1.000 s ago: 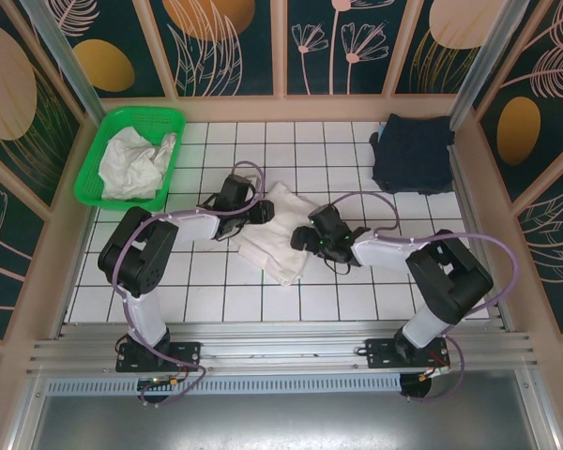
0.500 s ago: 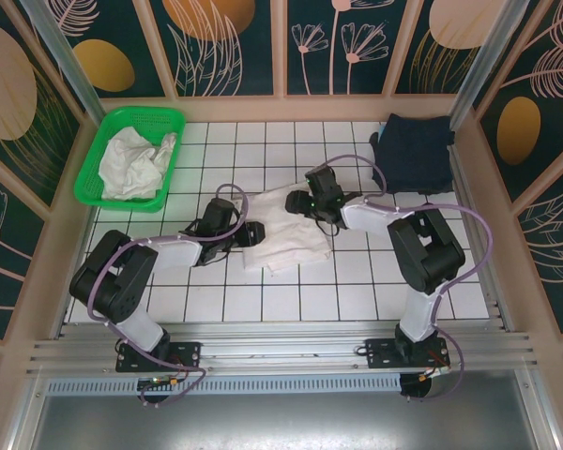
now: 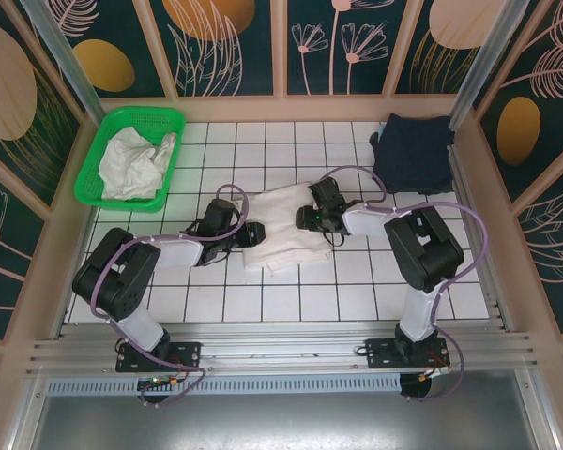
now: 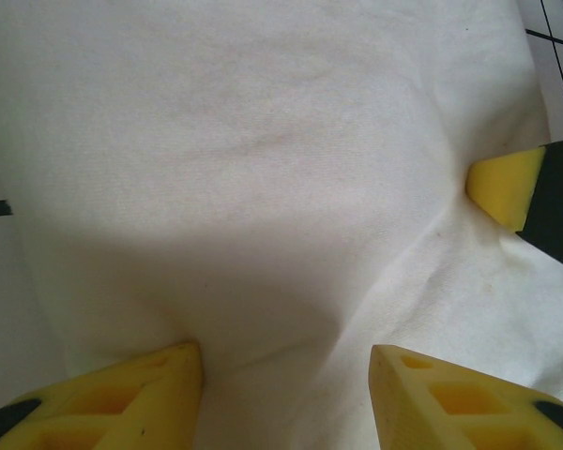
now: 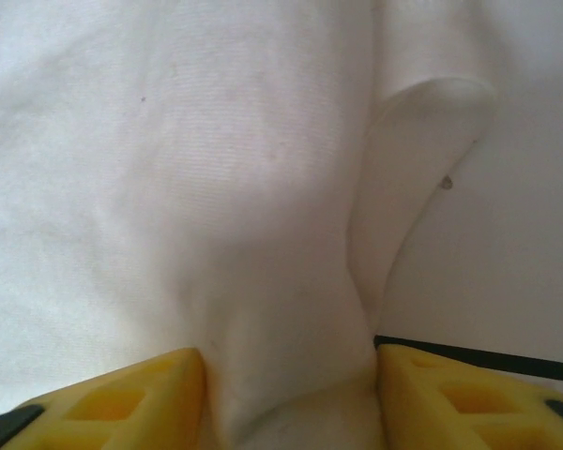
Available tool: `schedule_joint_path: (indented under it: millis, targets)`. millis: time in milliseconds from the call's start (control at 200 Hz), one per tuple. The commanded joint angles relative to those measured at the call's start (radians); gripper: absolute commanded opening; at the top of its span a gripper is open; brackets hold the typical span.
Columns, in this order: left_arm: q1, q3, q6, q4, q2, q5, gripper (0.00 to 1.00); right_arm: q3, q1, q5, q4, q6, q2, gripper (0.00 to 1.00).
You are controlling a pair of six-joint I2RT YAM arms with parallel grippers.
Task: Fold and stack the t-shirts
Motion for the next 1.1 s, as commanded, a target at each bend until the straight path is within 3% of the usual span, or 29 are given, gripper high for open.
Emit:
schedule_joint_path:
  millis: [0, 110, 370, 425, 480, 510, 816, 906, 1091]
  targets:
    - [0.002, 0.024, -0.002, -0.021, -0.011, -0.009, 0.5, 0.028, 0.004, -0.074, 0.006, -0.037, 0.049, 0.4]
    - [0.002, 0.033, 0.005, -0.033, -0.016, -0.011, 0.5, 0.053, 0.0, -0.086, 0.009, -0.046, 0.047, 0.31]
    - [0.002, 0.029, 0.015, -0.052, -0.049, -0.034, 0.51, 0.086, -0.009, 0.031, -0.074, -0.078, -0.031, 0.26]
    - [0.002, 0.026, 0.016, -0.052, -0.051, -0.036, 0.51, 0.069, -0.009, 0.034, -0.068, -0.076, -0.045, 0.3]
    - [0.002, 0.029, 0.02, -0.057, -0.05, -0.039, 0.51, 0.063, -0.044, 0.033, -0.067, -0.078, -0.041, 0.45]
    - [0.002, 0.031, 0.021, -0.059, -0.049, -0.041, 0.51, 0.064, -0.049, 0.032, -0.068, -0.078, -0.031, 0.48]
    - [0.002, 0.026, 0.026, -0.067, -0.06, -0.051, 0.51, 0.139, -0.071, 0.041, -0.089, -0.093, 0.109, 0.56]
    - [0.002, 0.026, 0.027, -0.067, -0.06, -0.05, 0.51, 0.141, -0.068, -0.02, -0.063, -0.086, 0.134, 0.56]
    - [0.002, 0.034, 0.027, -0.068, -0.056, -0.047, 0.51, 0.187, -0.038, -0.042, -0.066, -0.082, 0.187, 0.41]
